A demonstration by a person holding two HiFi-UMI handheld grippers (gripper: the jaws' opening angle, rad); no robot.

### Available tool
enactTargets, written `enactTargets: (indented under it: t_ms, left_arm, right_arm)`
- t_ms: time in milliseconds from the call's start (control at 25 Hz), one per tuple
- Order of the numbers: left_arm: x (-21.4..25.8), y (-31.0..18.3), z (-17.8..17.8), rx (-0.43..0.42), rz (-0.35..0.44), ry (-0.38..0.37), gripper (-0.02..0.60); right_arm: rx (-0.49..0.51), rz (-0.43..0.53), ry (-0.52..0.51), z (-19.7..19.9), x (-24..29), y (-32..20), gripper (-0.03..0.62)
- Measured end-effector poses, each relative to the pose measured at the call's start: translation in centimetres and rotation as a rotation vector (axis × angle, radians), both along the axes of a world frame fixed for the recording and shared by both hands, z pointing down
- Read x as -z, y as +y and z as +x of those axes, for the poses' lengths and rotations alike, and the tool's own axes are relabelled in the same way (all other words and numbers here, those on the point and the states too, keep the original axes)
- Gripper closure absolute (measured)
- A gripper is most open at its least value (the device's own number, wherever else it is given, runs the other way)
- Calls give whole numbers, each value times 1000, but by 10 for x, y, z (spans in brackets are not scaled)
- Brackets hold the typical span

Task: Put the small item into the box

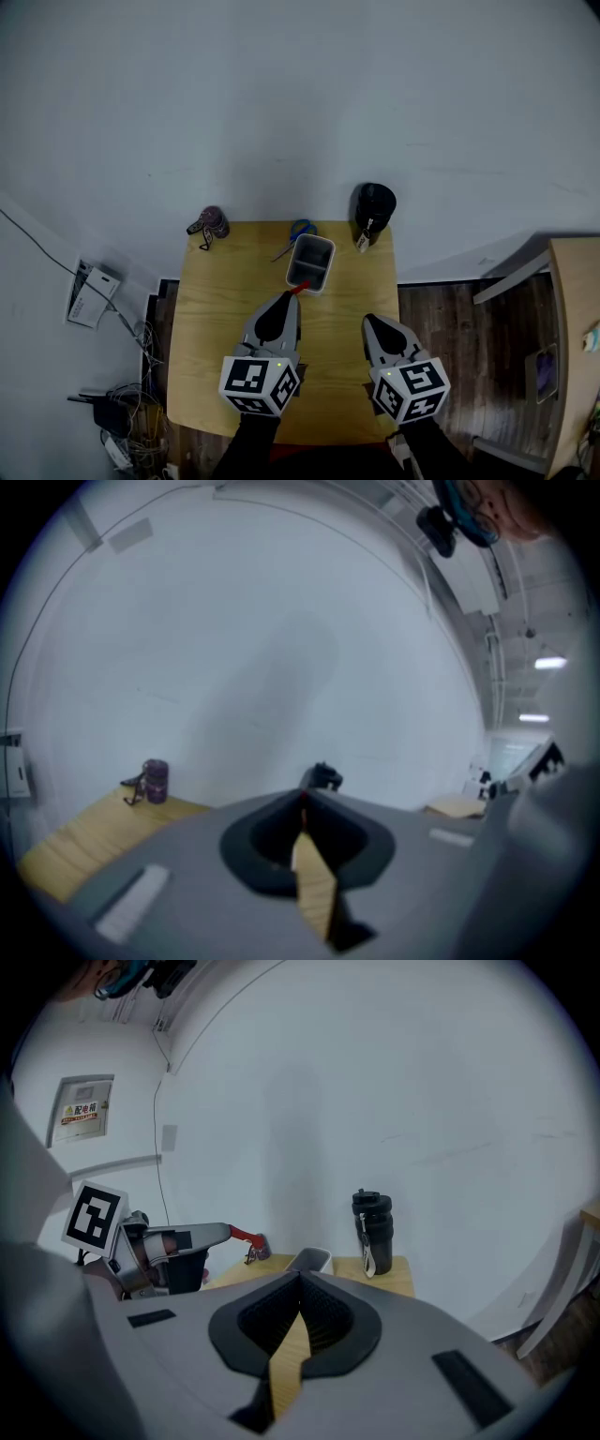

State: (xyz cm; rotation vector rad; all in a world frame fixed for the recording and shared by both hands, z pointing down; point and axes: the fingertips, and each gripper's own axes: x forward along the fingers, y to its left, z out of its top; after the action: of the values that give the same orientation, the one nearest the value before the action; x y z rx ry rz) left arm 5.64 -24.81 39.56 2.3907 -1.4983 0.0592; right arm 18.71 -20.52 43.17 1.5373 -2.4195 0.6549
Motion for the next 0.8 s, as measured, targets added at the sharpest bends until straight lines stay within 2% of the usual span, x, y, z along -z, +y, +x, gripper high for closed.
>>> enactTargets:
  t_ms: [440, 800]
  left_arm:
    - [-35, -44, 7, 37, -35, -84, 566]
    - [-70, -72, 22, 1, -78, -161, 566]
  right_arm:
    - [37, -24, 26, -2, -23, -42, 586]
    - [46, -76, 35, -7, -52, -64, 586]
